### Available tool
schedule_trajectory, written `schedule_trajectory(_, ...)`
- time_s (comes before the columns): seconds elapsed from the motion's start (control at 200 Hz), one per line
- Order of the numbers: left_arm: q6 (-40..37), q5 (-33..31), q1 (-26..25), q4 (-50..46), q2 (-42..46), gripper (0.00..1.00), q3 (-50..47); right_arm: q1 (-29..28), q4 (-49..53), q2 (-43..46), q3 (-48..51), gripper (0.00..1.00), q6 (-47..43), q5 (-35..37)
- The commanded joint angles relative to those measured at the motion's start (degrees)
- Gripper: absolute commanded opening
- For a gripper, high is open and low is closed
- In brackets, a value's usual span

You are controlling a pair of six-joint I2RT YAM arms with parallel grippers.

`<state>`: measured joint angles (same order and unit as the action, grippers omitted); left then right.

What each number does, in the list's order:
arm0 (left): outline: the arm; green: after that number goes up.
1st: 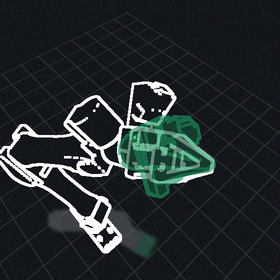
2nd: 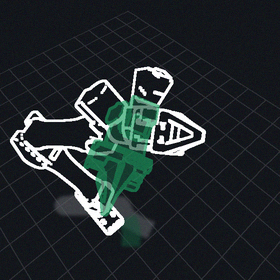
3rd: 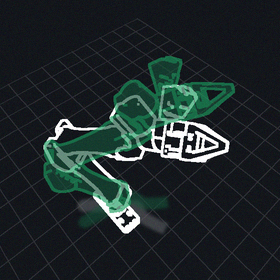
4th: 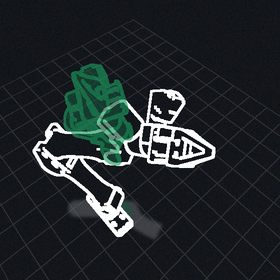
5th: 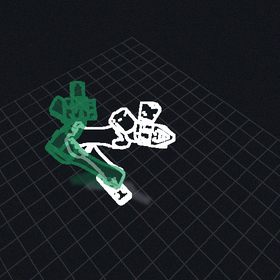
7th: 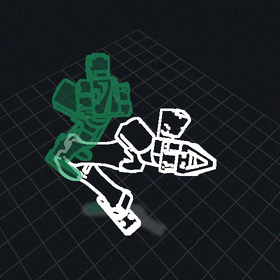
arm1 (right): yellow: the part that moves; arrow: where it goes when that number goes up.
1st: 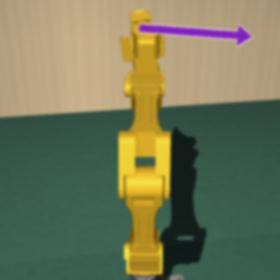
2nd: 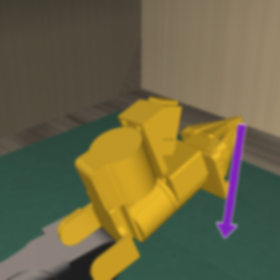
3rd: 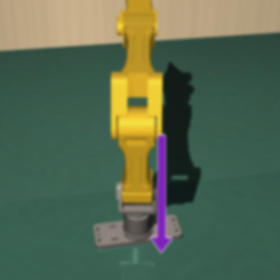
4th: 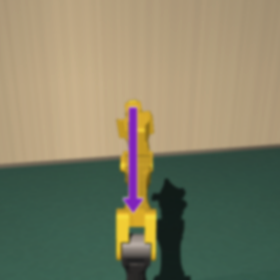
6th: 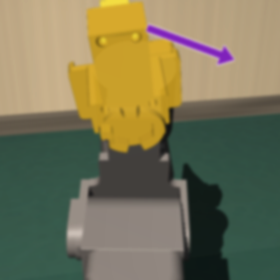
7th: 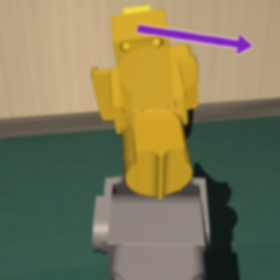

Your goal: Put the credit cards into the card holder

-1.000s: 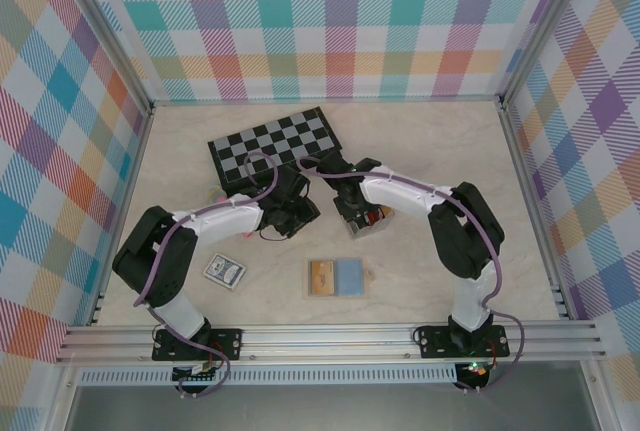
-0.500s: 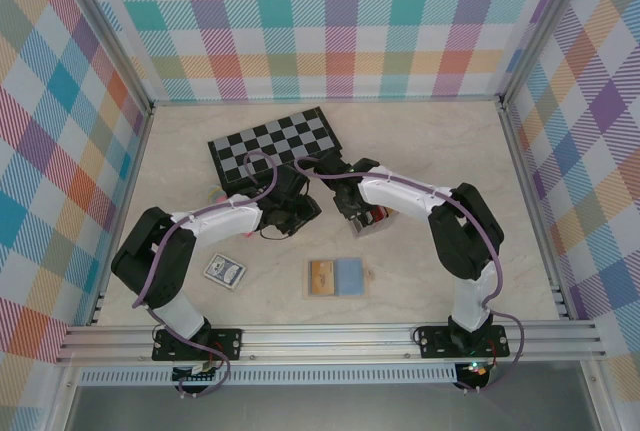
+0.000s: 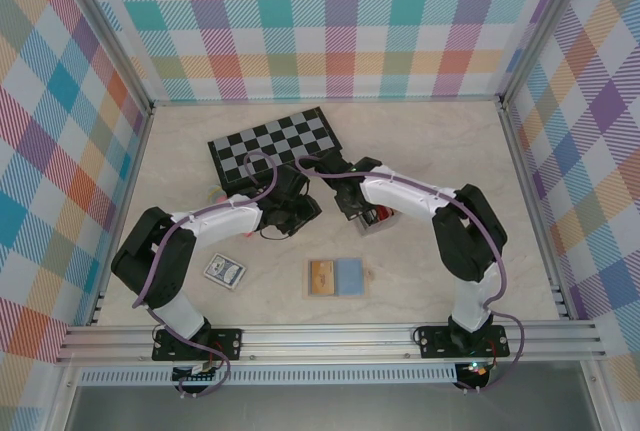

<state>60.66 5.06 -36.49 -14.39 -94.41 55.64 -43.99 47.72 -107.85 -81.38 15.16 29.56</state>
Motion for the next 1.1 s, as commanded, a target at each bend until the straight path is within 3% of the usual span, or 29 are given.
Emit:
schedule_trajectory(0.0,0.20,0.83,0.46,0.86,1.69,0.50,-0.72,-0.13,2.76,2.95,-1.67,0.10,0.43,1.17)
schedule_trajectory(0.365,-0.26,1.94,0.46,1.34,2.83,0.51,-0.97,0.31,2.81,5.56,-1.36,0.08,1.48,-1.75)
schedule_trajectory(0.575,-1.63,4.18,0.46,3.95,4.48,0.51,-1.68,0.74,1.77,9.89,-0.56,0.04,3.54,-8.19)
schedule_trajectory(0.79,-3.88,6.58,0.59,9.31,11.72,0.54,-4.66,4.64,-3.02,22.33,4.92,0.03,9.14,-23.56)
schedule_trajectory(0.985,-4.74,15.37,0.73,17.74,17.53,0.57,-7.28,11.30,-14.58,34.32,14.73,0.03,16.37,-45.84)
schedule_trajectory(1.1,-3.84,21.47,0.82,23.57,18.87,0.59,-8.18,13.06,-18.67,37.63,17.90,0.03,19.43,-53.22)
